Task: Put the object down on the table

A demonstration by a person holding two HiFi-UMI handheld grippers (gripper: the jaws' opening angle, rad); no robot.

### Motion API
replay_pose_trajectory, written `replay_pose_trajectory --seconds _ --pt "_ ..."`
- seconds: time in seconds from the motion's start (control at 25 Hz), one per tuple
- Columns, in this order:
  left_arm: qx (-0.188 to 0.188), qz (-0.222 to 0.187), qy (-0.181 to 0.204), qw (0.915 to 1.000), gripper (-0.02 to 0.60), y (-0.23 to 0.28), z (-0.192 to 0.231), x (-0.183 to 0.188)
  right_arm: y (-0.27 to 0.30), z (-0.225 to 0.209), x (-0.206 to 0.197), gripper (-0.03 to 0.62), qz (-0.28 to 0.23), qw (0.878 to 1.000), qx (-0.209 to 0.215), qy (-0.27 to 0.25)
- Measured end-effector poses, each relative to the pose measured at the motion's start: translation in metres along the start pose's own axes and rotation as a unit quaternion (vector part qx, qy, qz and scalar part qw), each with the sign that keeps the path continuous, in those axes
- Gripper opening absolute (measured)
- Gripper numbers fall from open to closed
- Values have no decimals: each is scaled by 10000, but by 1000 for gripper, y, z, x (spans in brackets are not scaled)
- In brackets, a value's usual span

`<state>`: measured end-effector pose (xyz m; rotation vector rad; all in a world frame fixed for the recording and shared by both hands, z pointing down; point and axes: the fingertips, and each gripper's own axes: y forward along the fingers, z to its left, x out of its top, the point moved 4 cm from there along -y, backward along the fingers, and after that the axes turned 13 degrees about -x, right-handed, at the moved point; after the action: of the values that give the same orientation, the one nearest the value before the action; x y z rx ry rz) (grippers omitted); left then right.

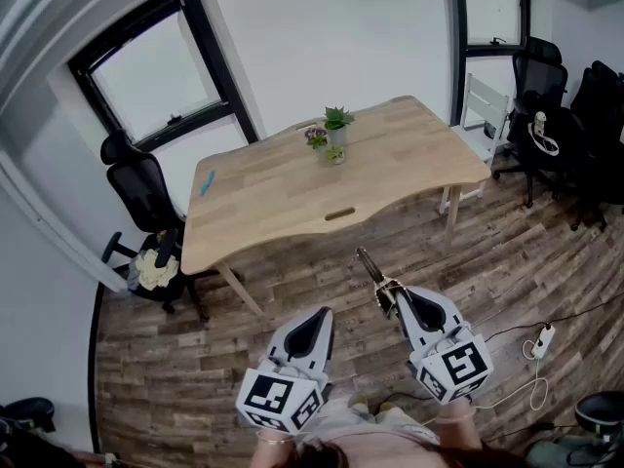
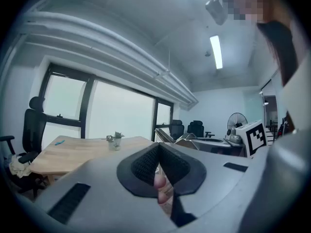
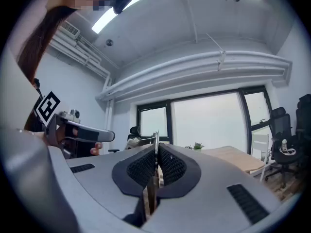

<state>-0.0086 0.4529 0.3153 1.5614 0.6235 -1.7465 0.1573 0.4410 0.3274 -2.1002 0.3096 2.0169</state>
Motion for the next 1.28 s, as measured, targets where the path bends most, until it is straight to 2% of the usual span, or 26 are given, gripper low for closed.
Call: replay_pose_trajectory --seconds 0.16,0.64,1.28 --pt "-11 -38 3 10000 3 -9 20 4 15 17 3 0 -25 10000 16 72" --pt "-198 -129 -173 9996 3 -24 82 0 58 39 -2 0 -79 9995 -300 52" --pt "-304 -160 -280 9990 3 -7 123 0 106 42 -7 1 14 9994 -320 139"
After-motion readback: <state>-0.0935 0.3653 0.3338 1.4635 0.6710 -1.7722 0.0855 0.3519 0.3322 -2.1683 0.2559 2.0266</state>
